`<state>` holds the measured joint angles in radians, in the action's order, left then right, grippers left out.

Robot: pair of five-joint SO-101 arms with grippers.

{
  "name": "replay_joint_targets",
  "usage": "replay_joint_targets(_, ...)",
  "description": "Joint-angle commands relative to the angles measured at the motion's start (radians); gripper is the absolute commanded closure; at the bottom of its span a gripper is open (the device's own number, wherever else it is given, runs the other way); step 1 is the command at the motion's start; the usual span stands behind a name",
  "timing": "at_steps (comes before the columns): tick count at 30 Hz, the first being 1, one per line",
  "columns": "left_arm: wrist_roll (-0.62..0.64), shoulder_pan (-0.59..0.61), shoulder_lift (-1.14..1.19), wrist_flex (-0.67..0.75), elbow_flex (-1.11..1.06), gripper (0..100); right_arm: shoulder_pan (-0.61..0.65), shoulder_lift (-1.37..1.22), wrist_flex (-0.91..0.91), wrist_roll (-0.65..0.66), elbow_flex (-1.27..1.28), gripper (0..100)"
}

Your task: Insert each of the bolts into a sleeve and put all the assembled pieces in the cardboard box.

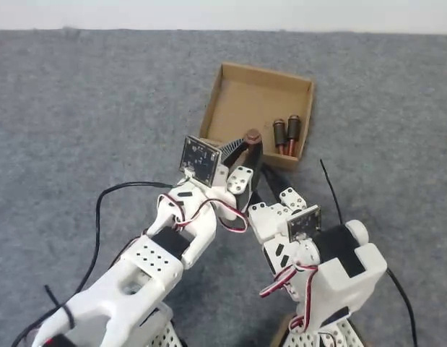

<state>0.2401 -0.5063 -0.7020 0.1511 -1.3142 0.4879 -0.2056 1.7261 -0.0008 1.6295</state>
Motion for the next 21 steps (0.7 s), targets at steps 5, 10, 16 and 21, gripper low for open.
replay_joint_targets(5, -0.009, 0.063, -0.012, 0.028, -0.05, 99, -0.004, 0.054, 0.022, 0.0, 0.029, 99.3)
replay_joint_targets(10, -0.006, 0.055, -0.012, 0.028, -0.081, 99, -0.004, 0.054, 0.022, 0.0, 0.028, 99.3)
replay_joint_targets(16, -0.005, 0.055, -0.009, 0.028, -0.082, 99, -0.012, 0.054, 0.022, 0.0, 0.028, 99.3)
replay_joint_targets(21, -0.003, 0.061, -0.008, 0.028, -0.082, 99, -0.028, 0.054, 0.022, 0.0, 0.025, 99.3)
